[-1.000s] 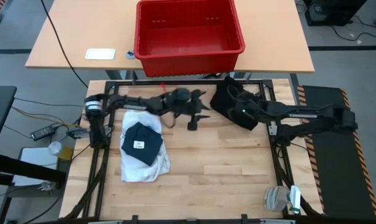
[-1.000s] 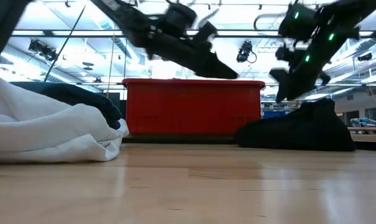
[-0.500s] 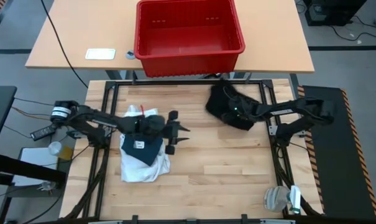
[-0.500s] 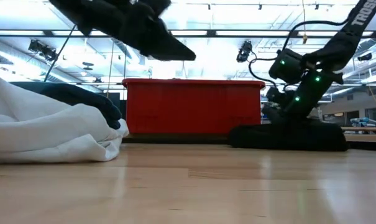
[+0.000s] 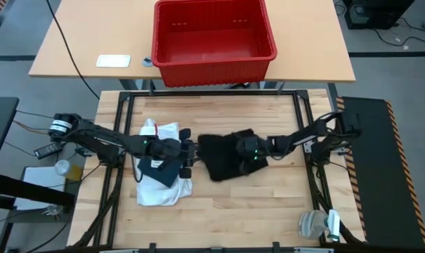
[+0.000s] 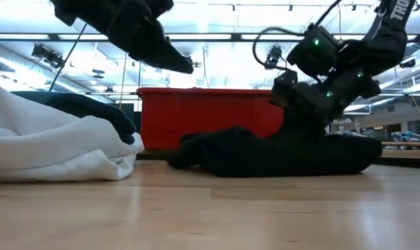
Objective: Fold laundry
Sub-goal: Fold the black shirt
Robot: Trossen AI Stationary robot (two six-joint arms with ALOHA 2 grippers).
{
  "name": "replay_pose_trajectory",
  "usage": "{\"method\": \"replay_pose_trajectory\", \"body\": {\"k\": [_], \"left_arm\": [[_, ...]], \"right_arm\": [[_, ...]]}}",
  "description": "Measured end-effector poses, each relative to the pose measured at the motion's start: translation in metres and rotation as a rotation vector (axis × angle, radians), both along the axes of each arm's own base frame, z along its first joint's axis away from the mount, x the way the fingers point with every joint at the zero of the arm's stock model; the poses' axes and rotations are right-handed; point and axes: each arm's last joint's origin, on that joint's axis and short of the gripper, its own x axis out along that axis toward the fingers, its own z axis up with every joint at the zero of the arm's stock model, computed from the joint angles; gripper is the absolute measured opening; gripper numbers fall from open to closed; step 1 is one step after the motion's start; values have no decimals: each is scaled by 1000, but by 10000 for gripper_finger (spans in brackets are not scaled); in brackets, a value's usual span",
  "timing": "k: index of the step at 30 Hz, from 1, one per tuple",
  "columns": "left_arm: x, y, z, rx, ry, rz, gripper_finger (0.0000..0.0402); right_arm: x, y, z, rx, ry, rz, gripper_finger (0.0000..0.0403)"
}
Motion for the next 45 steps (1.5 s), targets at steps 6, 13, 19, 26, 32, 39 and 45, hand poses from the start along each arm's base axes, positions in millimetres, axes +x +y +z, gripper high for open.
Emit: {"method": "replay_pose_trajectory", "body": {"k": [6,13,19,26,32,39,45], "left_arm": [[6,-6,-20,-76,84,4,156],[27,-10,-22,-132,113,42,195],[48,2,-22,-143,176,107,229],[65,23,-46,-210,259,53,211],[80,32,-59,-183,268,46,193],[82,36,-48,-129,261,19,192],[81,46,-53,-118,305,40,192]], "right_arm": [[17,35,8,-50,1,186,219],[28,43,61,-272,9,131,214],[20,53,97,-292,37,117,213],[9,76,71,-278,53,129,213],[1,81,25,-246,136,93,213],[4,86,1,-184,176,105,213],[5,88,2,-187,155,132,213]]}}
